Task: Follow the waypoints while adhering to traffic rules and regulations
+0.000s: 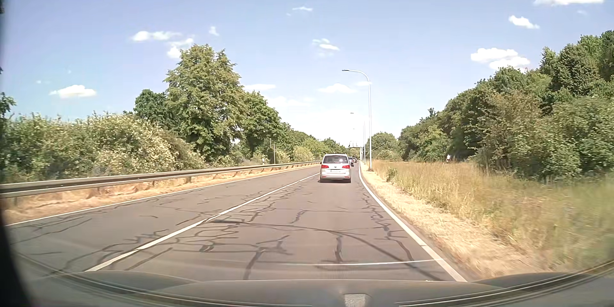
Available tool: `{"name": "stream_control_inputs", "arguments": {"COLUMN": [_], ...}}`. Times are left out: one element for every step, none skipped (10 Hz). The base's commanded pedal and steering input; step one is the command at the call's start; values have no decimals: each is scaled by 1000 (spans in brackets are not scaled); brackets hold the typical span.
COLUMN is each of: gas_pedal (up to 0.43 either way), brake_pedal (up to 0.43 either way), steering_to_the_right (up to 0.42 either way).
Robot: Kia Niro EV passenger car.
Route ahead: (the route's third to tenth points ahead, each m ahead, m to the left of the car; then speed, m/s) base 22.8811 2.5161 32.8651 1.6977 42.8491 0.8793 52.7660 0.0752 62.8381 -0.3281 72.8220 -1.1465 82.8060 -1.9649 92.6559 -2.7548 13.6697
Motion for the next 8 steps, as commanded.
{"name": "stream_control_inputs", "arguments": {"gas_pedal": [209,209,209,209,209,209,209,209], "brake_pedal": [30,30,30,30,30,30,30,30], "steering_to_the_right": [14,14,13,12,12,12,12,12]}}
